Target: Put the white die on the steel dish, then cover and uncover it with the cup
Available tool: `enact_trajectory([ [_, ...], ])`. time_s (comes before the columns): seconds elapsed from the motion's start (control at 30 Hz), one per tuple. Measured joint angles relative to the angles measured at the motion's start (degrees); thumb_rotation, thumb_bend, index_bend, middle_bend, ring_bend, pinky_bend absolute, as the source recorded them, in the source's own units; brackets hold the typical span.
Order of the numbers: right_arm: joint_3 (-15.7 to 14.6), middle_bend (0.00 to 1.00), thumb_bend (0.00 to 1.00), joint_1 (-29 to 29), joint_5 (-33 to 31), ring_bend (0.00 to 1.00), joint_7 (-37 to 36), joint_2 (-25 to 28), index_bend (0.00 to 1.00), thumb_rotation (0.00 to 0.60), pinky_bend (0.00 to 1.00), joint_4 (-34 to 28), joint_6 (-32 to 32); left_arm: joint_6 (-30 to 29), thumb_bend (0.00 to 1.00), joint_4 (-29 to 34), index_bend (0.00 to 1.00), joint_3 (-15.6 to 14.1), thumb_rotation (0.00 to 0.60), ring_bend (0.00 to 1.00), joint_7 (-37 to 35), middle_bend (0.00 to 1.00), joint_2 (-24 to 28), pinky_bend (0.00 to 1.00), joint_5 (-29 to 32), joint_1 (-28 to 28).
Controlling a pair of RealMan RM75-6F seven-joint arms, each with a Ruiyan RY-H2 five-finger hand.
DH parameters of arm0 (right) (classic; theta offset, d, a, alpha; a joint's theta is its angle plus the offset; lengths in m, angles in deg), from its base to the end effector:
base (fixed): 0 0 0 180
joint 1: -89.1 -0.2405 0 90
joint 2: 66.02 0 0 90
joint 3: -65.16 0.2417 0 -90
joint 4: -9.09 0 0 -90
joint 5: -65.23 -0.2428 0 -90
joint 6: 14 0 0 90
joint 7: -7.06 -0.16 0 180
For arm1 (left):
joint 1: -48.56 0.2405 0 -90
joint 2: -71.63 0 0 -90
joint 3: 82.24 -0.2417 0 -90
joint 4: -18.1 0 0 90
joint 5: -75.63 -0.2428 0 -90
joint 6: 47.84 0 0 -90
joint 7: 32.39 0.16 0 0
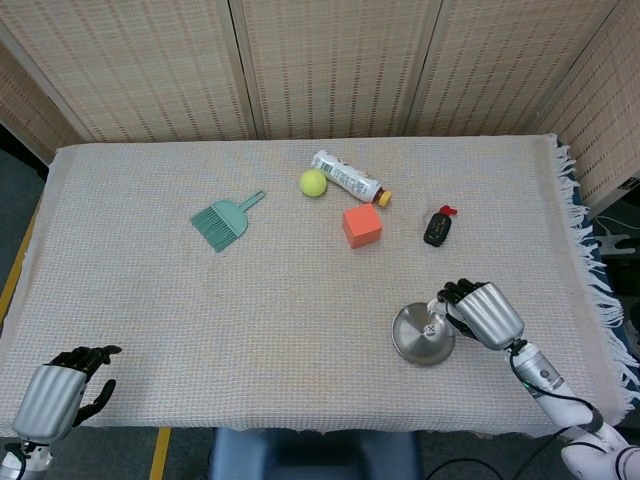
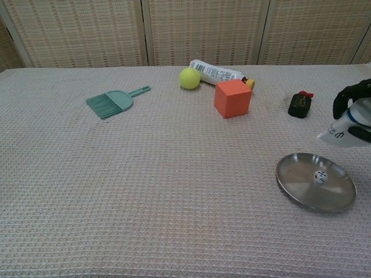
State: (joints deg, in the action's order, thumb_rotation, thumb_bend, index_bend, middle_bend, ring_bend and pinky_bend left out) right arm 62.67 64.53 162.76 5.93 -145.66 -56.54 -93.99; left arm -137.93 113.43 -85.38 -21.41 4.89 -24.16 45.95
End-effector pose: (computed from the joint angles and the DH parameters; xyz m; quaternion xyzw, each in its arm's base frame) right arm -0.2818 -0.2883 0.0434 0.7637 -0.2136 0.3929 0.4655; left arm -0.2673 0.1567 0.0892 -0.6695 -0.3195 -0.3967 0.5407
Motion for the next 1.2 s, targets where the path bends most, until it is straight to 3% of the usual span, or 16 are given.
enact_trajectory([
  [0.17, -0.6, 0.52, 0.32, 2.8, -2.2, 0.45, 0.0, 2.0, 0.54, 0.600, 0.78, -1.0, 0.7, 0.1, 0.36, 0.1, 0.31, 0.0, 0.600, 0.39, 0.2, 0.44, 0.0, 0.53, 0.1, 0.0],
  [0.37, -0.7, 0.50, 0.23, 3.4, -3.5, 0.39, -5.3, -0.2, 0.49, 0.600, 0.74, 5.3, 2.2, 0.5, 0.36, 0.2, 0.31, 0.0, 0.600, 0.39, 0.2, 0.44, 0.0, 0.53, 0.5, -0.1],
  [0.53, -0.8, 0.37, 0.12, 3.3, -3.9, 0.24, -11.0, -3.1, 0.34, 0.600, 0.62, 12.2, 3.9, 0.6, 0.36, 0.2, 0.31, 0.0, 0.600, 0.39, 0.2, 0.44, 0.1, 0.53, 0.5, -0.1],
  [0.73, -1.1, 0.24, 0.10, 3.4, -3.6, 0.11, -14.7, -5.1, 0.23, 0.600, 0.52, 16.4, 4.7, 0.6, 0.36, 0.3, 0.31, 0.0, 0.600, 0.39, 0.2, 0.44, 0.1, 0.53, 0.6, -0.1],
  [0.87, -1.0, 0.17, 0.09, 3.5, -3.9, 0.05, -14.6, -4.7, 0.17, 0.600, 0.44, 16.0, 5.1, 0.6, 0.36, 0.3, 0.31, 0.0, 0.600, 0.39, 0.2, 0.44, 0.1, 0.53, 0.6, -0.1],
  [1.0, -0.9, 0.06, 0.07, 3.7, -4.4, 0.00, -13.1, -3.1, 0.04, 0.600, 0.29, 13.3, 5.5, 0.7, 0.36, 0.2, 0.31, 0.0, 0.600, 0.39, 0.2, 0.44, 0.1, 0.53, 0.6, -0.1],
  [1.2, -0.5, 0.00, 0.04, 5.1, -6.1, 0.00, -5.8, 1.8, 0.00, 0.600, 0.21, 2.9, 5.3, 0.7, 0.36, 0.3, 0.31, 0.0, 0.600, 0.39, -0.1, 0.44, 0.2, 0.53, 0.7, -0.1],
])
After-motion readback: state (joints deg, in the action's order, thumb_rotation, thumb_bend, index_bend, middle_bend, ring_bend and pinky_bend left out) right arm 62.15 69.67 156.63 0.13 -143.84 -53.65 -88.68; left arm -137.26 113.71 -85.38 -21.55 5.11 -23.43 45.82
